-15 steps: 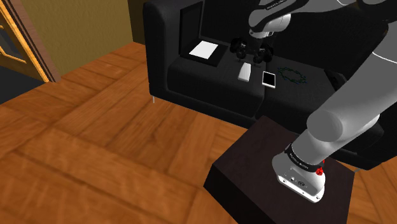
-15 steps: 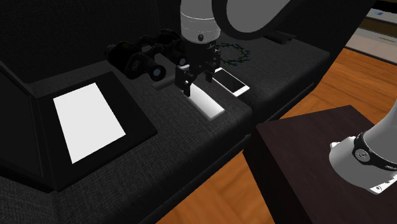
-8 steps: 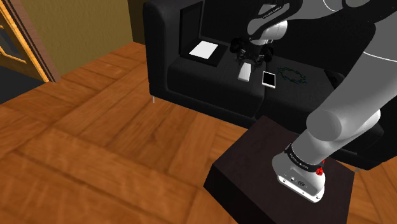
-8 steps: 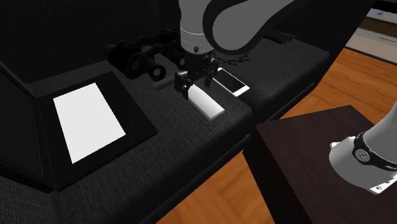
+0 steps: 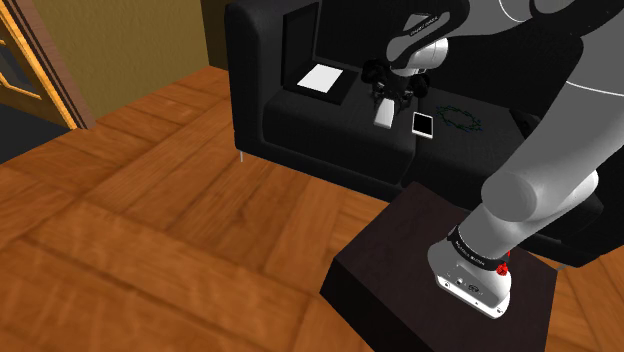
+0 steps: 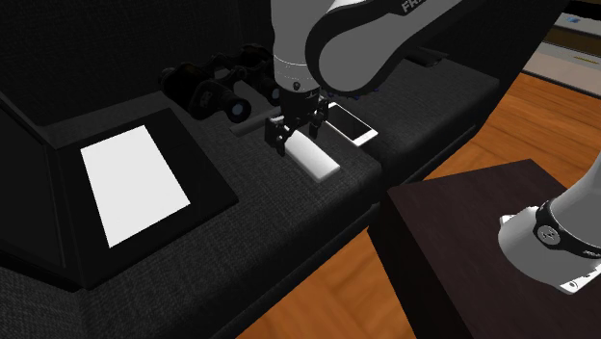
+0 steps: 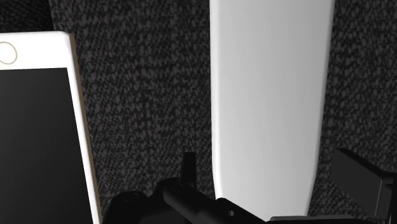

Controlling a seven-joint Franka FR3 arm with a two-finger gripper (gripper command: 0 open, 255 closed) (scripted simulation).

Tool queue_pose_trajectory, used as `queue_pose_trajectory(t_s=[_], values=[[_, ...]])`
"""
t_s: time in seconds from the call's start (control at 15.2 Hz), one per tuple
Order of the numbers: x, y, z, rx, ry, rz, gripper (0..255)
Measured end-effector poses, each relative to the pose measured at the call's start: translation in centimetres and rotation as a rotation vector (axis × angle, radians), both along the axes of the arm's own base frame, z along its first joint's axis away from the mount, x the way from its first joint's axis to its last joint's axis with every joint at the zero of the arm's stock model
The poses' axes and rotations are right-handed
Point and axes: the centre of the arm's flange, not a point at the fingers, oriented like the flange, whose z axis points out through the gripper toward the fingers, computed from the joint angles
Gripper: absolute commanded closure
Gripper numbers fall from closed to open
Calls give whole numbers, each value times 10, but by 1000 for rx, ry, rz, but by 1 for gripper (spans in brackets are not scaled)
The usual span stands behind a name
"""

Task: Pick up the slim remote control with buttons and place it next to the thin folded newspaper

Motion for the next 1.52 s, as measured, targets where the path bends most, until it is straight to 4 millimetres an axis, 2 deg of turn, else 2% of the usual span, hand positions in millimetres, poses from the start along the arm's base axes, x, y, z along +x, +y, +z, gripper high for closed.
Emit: queue_pose_trajectory(t_s=[0.07, 0.13, 0.79, 1.52], values=[[0, 0, 0, 0, 0, 0, 0], [0, 0, 0, 0, 0, 0, 255], [0, 0, 0, 0, 0, 0, 255], [0, 0, 53, 0, 0, 0, 255]])
